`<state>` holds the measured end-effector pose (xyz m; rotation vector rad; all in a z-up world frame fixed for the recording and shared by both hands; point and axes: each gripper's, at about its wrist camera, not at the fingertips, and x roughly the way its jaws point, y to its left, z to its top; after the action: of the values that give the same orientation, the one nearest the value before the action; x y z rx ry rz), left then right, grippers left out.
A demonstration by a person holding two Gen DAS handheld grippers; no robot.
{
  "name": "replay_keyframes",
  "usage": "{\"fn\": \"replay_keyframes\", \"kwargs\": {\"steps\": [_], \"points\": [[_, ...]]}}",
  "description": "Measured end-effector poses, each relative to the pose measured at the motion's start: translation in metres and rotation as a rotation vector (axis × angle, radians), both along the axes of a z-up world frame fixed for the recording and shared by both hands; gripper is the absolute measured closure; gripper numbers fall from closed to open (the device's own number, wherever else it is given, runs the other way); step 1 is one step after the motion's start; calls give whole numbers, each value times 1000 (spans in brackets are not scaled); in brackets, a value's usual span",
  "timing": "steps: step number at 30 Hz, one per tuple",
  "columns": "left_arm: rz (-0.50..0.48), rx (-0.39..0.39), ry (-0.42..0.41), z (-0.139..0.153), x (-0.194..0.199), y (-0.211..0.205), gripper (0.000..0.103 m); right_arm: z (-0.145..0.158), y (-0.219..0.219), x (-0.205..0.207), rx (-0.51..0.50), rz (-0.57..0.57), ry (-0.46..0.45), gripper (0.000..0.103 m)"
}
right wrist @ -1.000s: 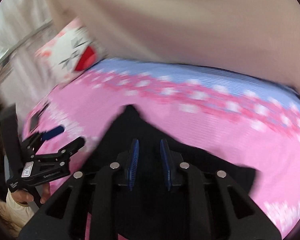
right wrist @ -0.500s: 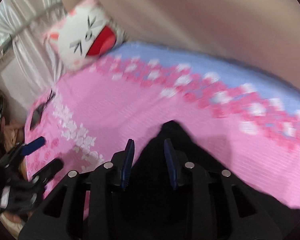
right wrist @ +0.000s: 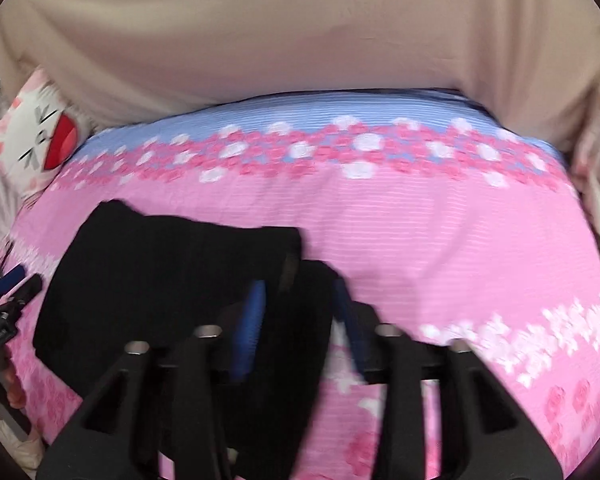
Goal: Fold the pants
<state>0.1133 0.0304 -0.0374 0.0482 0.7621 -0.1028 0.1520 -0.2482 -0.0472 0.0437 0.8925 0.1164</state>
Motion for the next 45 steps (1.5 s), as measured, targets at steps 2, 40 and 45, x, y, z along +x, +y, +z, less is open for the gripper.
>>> {"fn": "replay_keyframes", "kwargs": {"steps": [2, 40, 45], "points": [[-6, 17, 6, -1, 0, -8, 16, -9, 15, 10, -62, 35, -4, 22], [78, 83, 17, -8, -2, 17, 16, -13, 25, 0, 84, 61, 28, 81], [122, 78, 15, -7, -10, 37, 16, 17, 67, -28, 81, 211, -34, 79]]}}
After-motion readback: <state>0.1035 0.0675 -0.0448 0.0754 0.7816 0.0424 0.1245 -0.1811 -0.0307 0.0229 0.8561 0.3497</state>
